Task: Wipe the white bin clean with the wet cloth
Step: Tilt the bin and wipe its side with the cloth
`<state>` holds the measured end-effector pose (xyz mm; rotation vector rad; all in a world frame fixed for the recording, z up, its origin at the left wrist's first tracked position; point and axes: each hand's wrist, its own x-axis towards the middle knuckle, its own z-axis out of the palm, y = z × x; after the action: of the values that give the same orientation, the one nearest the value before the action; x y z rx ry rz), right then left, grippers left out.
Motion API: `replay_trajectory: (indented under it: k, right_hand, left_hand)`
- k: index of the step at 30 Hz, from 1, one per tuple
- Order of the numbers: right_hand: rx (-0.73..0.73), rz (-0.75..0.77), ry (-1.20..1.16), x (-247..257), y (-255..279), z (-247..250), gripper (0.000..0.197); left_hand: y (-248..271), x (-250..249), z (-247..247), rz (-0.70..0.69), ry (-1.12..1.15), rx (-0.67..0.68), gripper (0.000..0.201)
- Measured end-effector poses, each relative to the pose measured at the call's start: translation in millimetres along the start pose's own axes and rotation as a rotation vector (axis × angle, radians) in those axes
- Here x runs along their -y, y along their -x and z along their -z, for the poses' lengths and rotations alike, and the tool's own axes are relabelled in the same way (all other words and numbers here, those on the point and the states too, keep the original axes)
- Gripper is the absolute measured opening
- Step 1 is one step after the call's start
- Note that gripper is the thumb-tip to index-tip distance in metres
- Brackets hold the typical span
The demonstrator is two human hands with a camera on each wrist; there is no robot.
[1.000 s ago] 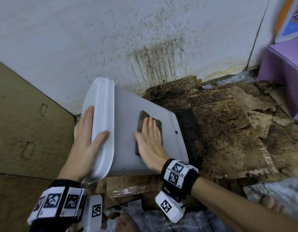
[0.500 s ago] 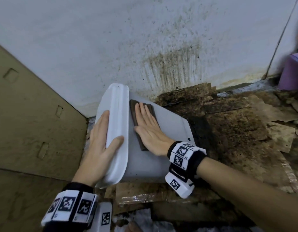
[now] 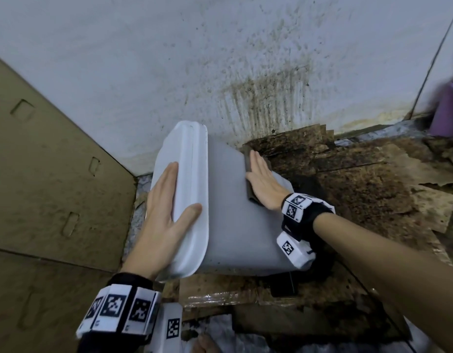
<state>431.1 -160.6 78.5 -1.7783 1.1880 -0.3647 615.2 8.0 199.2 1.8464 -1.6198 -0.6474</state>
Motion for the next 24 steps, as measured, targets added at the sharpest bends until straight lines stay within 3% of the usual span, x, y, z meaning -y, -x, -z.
replay_trajectory:
  k: [3, 9, 11, 13, 16, 24]
  right_hand:
    - [0.005, -0.140, 0.039, -41, 8, 1, 0.061]
    - [-0.018, -0.220, -0.020, -68, 9, -4, 0.043]
    - [-0.035, -0.249, -0.049, -63, 10, -3, 0.042]
    - [-0.068, -0.276, -0.101, -53, 15, 0, 0.057]
    - [-0.084, -0.287, -0.113, -41, 17, -2, 0.064]
    - [-0.091, -0.103, -0.155, 22, 50, -24, 0.065]
  left_hand:
    - [0, 2, 0, -0.001, 0.011, -0.004, 0.091]
    - [0, 3, 1, 0.004, 0.013, -0.002, 0.090]
    - [0, 3, 1, 0.009, 0.016, -0.004, 0.091]
    - [0, 4, 1, 0.004, 0.012, -0.005, 0.091]
    - [-1, 5, 2, 0.011, 0.006, -0.004, 0.091]
    - [-1, 6, 2, 0.019, -0.009, 0.000, 0.091]
